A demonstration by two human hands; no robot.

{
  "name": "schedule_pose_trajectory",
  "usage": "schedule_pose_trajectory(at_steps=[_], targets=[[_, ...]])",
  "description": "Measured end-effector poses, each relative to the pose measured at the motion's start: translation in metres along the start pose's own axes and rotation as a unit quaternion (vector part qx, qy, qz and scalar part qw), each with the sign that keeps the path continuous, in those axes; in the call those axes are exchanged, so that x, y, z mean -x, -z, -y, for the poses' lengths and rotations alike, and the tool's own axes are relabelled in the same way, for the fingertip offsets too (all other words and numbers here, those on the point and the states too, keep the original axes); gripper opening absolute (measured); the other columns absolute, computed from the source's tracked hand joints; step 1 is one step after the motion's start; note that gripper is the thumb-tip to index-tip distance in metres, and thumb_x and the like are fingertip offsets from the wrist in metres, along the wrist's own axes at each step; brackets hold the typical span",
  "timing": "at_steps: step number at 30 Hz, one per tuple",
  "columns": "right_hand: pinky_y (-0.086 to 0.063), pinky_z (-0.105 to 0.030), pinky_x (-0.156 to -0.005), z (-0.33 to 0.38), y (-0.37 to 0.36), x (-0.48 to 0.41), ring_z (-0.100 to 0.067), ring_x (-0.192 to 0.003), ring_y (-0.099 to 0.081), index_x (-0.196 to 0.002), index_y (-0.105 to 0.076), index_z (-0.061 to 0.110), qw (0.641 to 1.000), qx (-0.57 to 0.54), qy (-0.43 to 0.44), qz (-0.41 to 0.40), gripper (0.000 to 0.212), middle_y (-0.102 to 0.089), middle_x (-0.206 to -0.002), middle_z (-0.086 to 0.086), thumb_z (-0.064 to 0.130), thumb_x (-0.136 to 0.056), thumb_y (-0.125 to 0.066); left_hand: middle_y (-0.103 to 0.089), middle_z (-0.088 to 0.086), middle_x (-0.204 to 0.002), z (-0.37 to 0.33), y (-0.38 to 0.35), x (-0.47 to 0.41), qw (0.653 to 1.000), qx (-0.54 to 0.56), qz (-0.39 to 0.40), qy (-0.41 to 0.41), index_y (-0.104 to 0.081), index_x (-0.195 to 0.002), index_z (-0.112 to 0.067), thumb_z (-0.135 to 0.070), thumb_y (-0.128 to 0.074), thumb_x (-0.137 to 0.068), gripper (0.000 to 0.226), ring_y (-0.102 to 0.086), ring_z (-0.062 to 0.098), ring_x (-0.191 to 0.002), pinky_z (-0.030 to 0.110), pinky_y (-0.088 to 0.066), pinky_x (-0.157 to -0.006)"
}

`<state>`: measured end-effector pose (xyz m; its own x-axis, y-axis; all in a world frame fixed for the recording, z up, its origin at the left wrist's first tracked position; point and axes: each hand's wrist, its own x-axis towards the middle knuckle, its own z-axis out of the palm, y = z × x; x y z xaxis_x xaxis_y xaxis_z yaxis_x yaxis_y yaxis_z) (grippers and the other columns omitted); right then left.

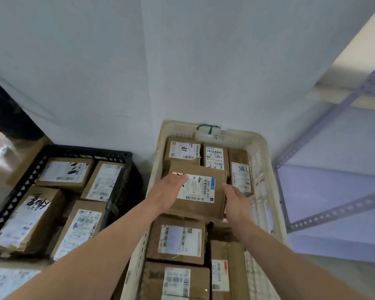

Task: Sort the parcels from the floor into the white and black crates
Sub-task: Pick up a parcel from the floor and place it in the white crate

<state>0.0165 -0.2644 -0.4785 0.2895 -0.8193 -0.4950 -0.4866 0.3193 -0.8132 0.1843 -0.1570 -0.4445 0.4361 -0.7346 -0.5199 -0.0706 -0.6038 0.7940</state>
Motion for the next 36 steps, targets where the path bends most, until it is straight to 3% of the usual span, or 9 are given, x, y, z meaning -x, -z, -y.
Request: schedule_pose_trajectory(at_steps=[5,9,15,20,23,26,29,31,36], targets=[[-0.054,-0.037,-0.079,-0.008,-0.024,-0.029,-0.020,-0.103,-0.067,-0.117,-0.071,0.026,0.999,-0.013,-0.032,0.025,0.036,-0.075,-0.106,0.003,0.048,-0.098,-0.051,-0.070,-0.008,-0.115,0.023,0.001,-0.037,0.999,0.008,-0.001,0.034,-0.068,-0.119,-0.023,-0.067,-0.037,-0.088,0.062,-0.062,0.015,-0.110,0.043,-0.045,-0.105],[-0.053,-0.044,-0.099,-0.016,-0.040,-0.045,-0.018,-0.115,-0.062,-0.139,-0.060,0.027,0.998,-0.028,-0.050,0.032,0.084,-0.069,-0.125,0.003,0.071,-0.068,-0.050,-0.063,-0.006,-0.130,0.044,-0.005,-0.062,0.998,0.018,-0.012,0.055,-0.065,-0.123,-0.034,-0.075,-0.039,-0.078,0.065,-0.057,0.019,-0.119,0.049,-0.041,-0.110],[-0.049,-0.052,-0.106,-0.034,-0.046,-0.054,-0.023,-0.123,-0.059,-0.143,-0.055,0.035,0.995,-0.034,-0.090,0.036,0.084,-0.065,-0.134,0.002,0.077,-0.070,-0.055,-0.035,0.003,-0.158,0.044,-0.013,-0.066,0.996,-0.046,-0.024,0.069,-0.052,-0.140,-0.034,-0.078,-0.036,-0.084,0.072,-0.040,0.028,-0.140,0.056,-0.027,-0.119],[-0.058,-0.038,-0.087,-0.034,-0.052,-0.055,-0.017,-0.105,-0.070,-0.120,-0.072,0.038,0.992,-0.048,-0.060,0.095,0.028,-0.078,-0.102,0.007,0.046,-0.103,-0.051,-0.025,-0.007,-0.159,0.047,-0.023,-0.060,0.995,-0.100,-0.003,0.018,-0.043,-0.150,-0.039,-0.079,-0.032,-0.086,0.076,-0.020,0.019,-0.150,0.046,-0.019,-0.124],[-0.054,-0.033,-0.085,-0.033,-0.054,-0.054,-0.016,-0.105,-0.069,-0.120,-0.073,0.035,0.991,-0.043,-0.058,0.112,0.033,-0.078,-0.101,0.008,0.051,-0.100,-0.052,-0.031,-0.009,-0.155,0.050,-0.020,-0.061,0.995,-0.081,0.020,0.045,-0.045,-0.148,-0.037,-0.076,-0.034,-0.088,0.072,-0.029,0.018,-0.146,0.042,-0.023,-0.122],[-0.048,-0.044,-0.105,-0.040,-0.050,-0.055,-0.021,-0.124,-0.060,-0.132,-0.065,0.037,0.987,-0.019,-0.068,0.144,0.061,-0.071,-0.126,0.005,0.068,-0.081,-0.053,-0.025,-0.014,-0.152,0.051,-0.017,-0.056,0.990,-0.128,0.036,0.038,-0.039,-0.152,-0.036,-0.066,-0.037,-0.095,0.065,-0.020,0.019,-0.150,0.043,-0.019,-0.124],[-0.036,-0.048,-0.117,-0.043,-0.039,-0.055,-0.023,-0.153,-0.026,-0.156,-0.036,0.045,0.978,0.178,0.011,0.111,0.077,-0.022,-0.169,0.004,0.067,-0.086,-0.060,0.018,-0.002,-0.167,0.054,-0.025,-0.043,0.936,-0.345,0.069,0.013,-0.010,-0.160,-0.034,-0.064,-0.054,-0.088,0.090,0.019,0.028,-0.154,0.056,-0.012,-0.124],[-0.029,-0.053,-0.122,-0.042,-0.029,-0.062,-0.022,-0.159,-0.005,-0.162,-0.010,0.043,0.924,0.362,0.091,0.081,0.092,0.007,-0.172,0.004,0.064,-0.089,-0.061,0.040,0.000,-0.159,0.063,-0.040,-0.031,0.877,-0.467,0.110,-0.019,0.005,-0.159,-0.036,-0.060,-0.069,-0.082,0.109,0.034,0.036,-0.146,0.066,-0.008,-0.120],[-0.020,-0.062,-0.123,-0.013,-0.022,-0.109,-0.030,-0.158,0.011,-0.161,0.001,0.046,0.859,0.480,0.136,0.110,0.097,0.020,-0.170,0.001,0.076,-0.086,-0.053,0.050,0.007,-0.152,0.087,-0.066,-0.021,0.818,-0.554,0.157,0.021,0.020,-0.156,-0.034,-0.039,-0.084,-0.077,0.130,0.035,0.049,-0.142,0.079,-0.007,-0.112]])
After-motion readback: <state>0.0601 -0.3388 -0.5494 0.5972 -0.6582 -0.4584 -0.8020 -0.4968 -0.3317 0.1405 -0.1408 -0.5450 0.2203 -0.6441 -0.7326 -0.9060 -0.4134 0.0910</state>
